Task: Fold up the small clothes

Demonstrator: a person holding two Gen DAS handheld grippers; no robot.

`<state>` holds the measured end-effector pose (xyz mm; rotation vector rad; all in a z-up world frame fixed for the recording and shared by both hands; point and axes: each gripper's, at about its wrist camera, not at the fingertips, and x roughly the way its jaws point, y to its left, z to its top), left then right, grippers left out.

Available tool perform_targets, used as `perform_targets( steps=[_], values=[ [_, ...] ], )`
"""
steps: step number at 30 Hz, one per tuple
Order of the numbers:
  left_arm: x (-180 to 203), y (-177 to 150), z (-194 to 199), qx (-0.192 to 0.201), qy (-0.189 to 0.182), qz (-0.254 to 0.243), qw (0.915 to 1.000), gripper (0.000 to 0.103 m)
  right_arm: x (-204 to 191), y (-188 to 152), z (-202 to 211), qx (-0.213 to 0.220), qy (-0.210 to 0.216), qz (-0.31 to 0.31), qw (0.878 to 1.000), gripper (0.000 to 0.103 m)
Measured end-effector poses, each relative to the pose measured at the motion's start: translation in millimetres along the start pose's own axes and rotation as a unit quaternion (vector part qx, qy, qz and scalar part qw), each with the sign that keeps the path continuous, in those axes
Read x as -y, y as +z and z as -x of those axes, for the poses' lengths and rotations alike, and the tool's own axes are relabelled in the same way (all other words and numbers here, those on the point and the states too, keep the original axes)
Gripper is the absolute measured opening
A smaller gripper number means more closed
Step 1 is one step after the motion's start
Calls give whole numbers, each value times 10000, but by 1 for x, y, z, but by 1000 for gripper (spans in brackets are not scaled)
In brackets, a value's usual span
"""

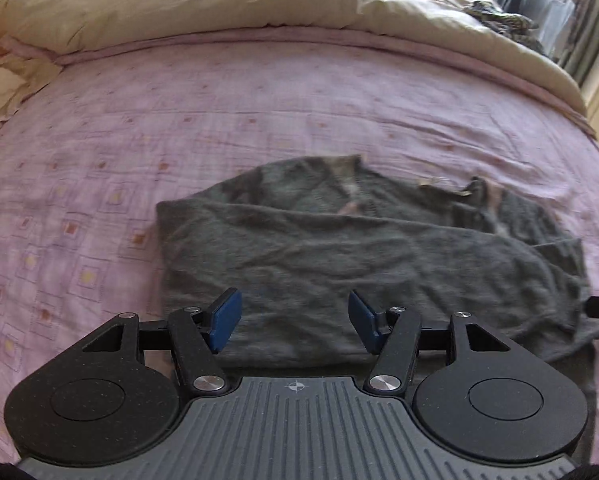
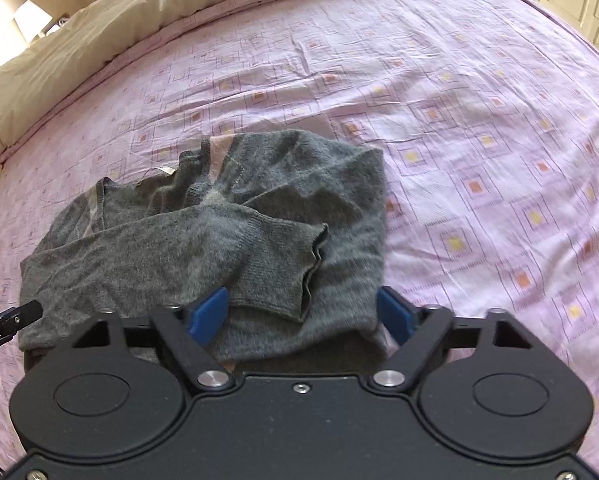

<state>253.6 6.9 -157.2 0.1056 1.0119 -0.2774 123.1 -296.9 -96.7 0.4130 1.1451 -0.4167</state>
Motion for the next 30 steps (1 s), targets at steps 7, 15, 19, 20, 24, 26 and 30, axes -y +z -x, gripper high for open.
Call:
perform_targets(
  steps=[7,15,19,20,24,26,30],
  values=[
    [-43,-14,-29,-471,271,-24,9985,69,-3,17,-25,-222,-40,5,9997,71],
    [-61,-13,-26,-537,123,337,9979,76,-2,17,-46,-482,-150,-54,9987,71],
    [-61,-12,-26,-551,106,396,9976,77,-5,18,-49,-475,-260,53,9985,49],
    [-61,-12,-26,-551,110,393,9976,77,-6,20,-48,-475,-253,95,9985,37],
    [-64,-11,-26,-561,143,413,9975,77,-8,26,-38,-518,257,43,9983,10],
    [-68,-12,-24,-566,200,460,9971,77,-14,30,-26,-413,532,211,9975,10],
    [-78,-14,-22,-572,284,586,9962,77,-22,36,-5,-175,663,564,9960,10]
  ],
)
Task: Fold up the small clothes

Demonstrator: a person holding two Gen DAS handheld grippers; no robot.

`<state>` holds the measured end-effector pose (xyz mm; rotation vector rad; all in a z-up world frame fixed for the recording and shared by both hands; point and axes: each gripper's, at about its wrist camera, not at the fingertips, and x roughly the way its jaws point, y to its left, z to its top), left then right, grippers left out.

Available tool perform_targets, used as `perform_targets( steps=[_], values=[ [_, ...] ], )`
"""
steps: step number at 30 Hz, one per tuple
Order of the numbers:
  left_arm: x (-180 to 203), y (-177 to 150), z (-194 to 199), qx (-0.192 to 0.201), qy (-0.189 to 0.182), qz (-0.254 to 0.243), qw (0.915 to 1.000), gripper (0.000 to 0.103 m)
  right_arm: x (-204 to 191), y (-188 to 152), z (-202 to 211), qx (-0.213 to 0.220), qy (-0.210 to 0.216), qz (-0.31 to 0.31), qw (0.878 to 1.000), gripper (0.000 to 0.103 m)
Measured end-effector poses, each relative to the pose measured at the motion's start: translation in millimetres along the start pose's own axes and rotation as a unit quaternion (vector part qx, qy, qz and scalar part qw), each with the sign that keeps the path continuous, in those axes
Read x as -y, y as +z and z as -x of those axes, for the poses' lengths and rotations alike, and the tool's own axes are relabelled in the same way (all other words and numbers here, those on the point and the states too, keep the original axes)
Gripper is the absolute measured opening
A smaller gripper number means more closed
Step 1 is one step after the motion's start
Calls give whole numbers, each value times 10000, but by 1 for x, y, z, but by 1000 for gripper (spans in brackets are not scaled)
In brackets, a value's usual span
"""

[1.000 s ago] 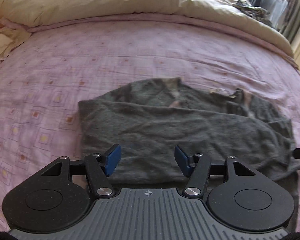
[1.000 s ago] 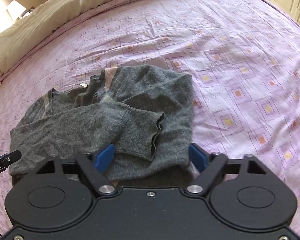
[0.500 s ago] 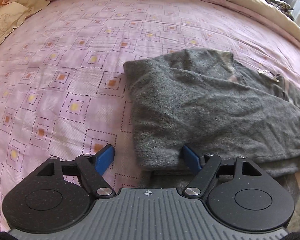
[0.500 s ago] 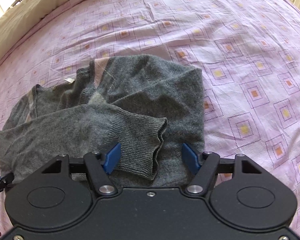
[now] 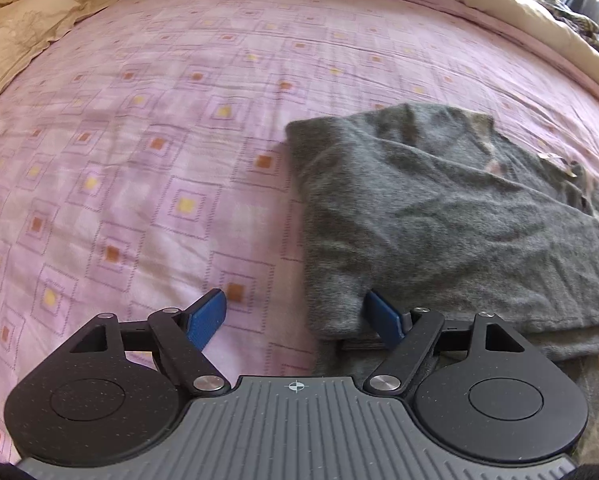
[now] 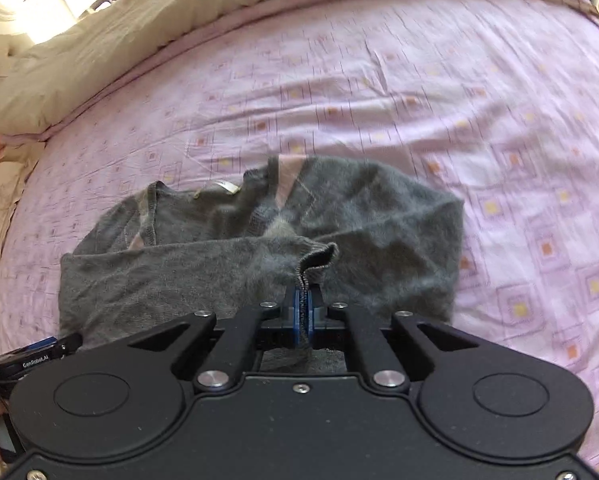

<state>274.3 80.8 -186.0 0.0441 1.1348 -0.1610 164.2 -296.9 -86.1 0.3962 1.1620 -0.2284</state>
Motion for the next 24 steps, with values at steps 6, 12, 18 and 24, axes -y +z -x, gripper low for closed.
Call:
perform_targets(
  steps=[6,12,18,24],
  values=[
    [-5,0,1,-27,65,56,10000,77,25,2,-29,-490,-724,-153,9961,10],
    [-10,-1,4,-128,230,193,9995,78,34,-7,-34,-602,-1155,-80,9915,13],
    [-15,0,12,-246,428,347,9982,75,28,-12,-18,-363,-1264,-116,9913,56],
    [3,15,39,399,582,34,9975,74,21,-12,-4,29,-1236,-97,9923,64]
  ],
)
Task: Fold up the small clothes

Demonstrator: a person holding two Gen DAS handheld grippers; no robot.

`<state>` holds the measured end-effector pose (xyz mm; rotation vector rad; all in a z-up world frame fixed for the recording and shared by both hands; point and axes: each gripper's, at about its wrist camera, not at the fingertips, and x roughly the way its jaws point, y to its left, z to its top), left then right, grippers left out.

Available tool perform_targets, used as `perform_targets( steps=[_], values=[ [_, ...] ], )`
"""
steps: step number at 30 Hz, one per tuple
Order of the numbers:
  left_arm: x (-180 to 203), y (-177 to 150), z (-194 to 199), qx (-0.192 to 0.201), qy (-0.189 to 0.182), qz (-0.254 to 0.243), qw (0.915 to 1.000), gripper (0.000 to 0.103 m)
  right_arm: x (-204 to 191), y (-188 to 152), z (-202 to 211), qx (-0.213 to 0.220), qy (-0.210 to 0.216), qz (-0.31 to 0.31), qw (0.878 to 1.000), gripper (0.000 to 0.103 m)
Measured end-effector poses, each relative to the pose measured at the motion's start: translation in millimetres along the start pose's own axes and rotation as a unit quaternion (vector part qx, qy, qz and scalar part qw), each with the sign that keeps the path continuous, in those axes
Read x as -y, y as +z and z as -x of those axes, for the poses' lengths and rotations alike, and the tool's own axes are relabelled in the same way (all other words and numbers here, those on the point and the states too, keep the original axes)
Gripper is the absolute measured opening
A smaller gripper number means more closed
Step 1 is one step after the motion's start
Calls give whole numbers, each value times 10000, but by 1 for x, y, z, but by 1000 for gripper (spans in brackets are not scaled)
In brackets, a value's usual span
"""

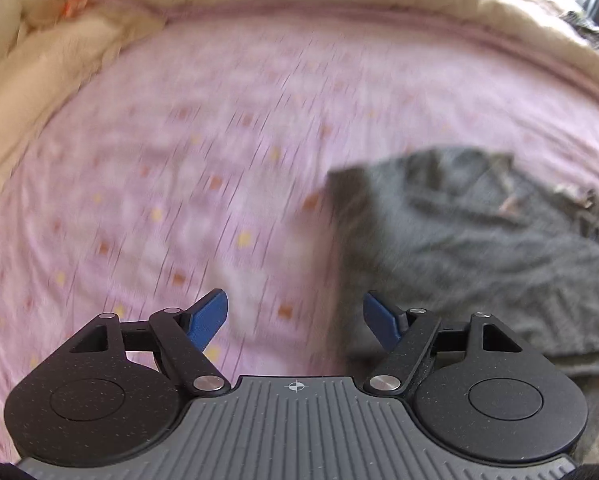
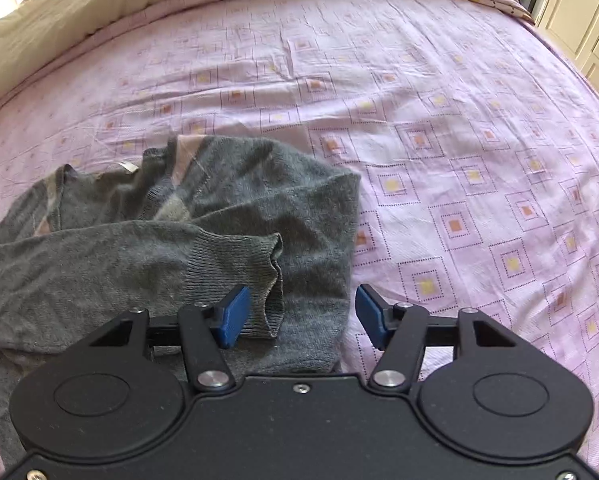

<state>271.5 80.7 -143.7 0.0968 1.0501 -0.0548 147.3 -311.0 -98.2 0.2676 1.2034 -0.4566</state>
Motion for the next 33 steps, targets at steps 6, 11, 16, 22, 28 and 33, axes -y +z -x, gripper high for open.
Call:
perform_targets(
  steps=[6,11,16,22,28,33],
  values=[
    [16,30,-29,58,-114,-54,9999,74,-5,0,-4,-59,79,24,9999,64],
    [-1,45,-68,-182,360,177,9990,76,-4,-3,-3,-91,123,17,9999,64],
    [-33,55,-80,-302,793,568,9948,75,-1,-7,-2,-136,86,10,9999,64],
    [-53,46,-54,-199,602,678,9957,74,3,-18,6,-140,43,-89,9999,65],
    [-42,8,-19,-172,141,302,9993,74,2,-33,15,-171,41,-110,9998,70],
    [-30,-35,4,-387,-335,189,9985,74,-2,-49,18,-305,51,-43,9995,71]
  ],
)
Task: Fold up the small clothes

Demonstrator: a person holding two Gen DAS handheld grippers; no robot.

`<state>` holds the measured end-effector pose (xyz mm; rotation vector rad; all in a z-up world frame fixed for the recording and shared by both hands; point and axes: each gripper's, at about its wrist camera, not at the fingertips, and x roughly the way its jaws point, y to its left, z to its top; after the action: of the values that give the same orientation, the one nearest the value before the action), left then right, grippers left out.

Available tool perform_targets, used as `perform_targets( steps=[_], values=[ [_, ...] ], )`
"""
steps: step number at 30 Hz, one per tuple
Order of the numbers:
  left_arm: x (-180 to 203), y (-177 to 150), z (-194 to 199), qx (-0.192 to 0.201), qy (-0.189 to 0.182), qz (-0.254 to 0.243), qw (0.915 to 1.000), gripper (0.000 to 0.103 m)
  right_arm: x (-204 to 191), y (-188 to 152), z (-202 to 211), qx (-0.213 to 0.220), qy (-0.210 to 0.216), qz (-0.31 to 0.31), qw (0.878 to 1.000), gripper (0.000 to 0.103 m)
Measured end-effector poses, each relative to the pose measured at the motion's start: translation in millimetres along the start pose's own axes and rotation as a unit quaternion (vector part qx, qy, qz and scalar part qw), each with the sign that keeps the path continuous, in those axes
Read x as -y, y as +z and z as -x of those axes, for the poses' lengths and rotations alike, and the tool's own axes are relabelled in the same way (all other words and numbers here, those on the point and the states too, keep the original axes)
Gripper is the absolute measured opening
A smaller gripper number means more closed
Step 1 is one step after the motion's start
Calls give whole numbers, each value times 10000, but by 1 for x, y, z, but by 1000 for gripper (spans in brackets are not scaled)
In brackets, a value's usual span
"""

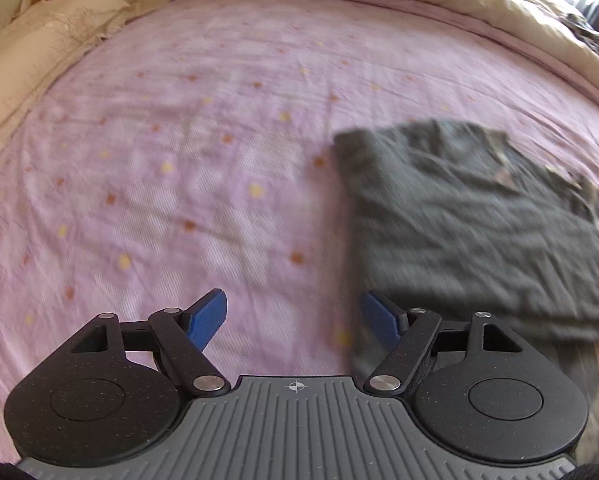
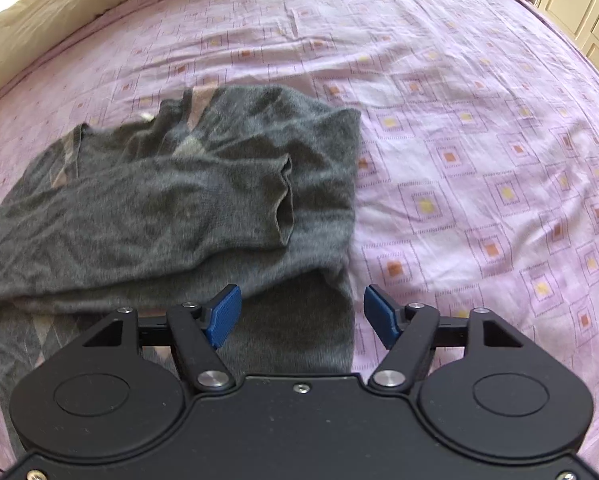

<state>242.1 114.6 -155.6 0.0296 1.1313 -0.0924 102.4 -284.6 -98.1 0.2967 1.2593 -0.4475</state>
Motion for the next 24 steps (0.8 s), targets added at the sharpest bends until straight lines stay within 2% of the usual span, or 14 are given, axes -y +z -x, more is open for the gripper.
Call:
perform_targets(
  steps=[8,14,16,19,21,24],
  values=[
    [9,-55,14,-410,-349,-424,9976,74,2,-51,4,-386,-26,177,9991,76],
    [4,-83,13,-642,-496,-826,9933,74,3,-94,4,-668,-201,3,9976,78],
    [5,-92,12,-582,-497,-1075,9913,76,3,-107,4,-710,-264,-95,9971,82],
    [9,-101,14,-453,-562,-1445,9869,84,-1,-123,3,-721,-335,-174,9967,89],
    [12,-105,12,-398,-619,-1588,9846,94,-5,-131,1,-733,-374,-169,9965,95],
    [17,-110,9,-360,-678,-1773,9812,102,-10,-140,-2,-673,-425,-129,9967,102]
  ],
)
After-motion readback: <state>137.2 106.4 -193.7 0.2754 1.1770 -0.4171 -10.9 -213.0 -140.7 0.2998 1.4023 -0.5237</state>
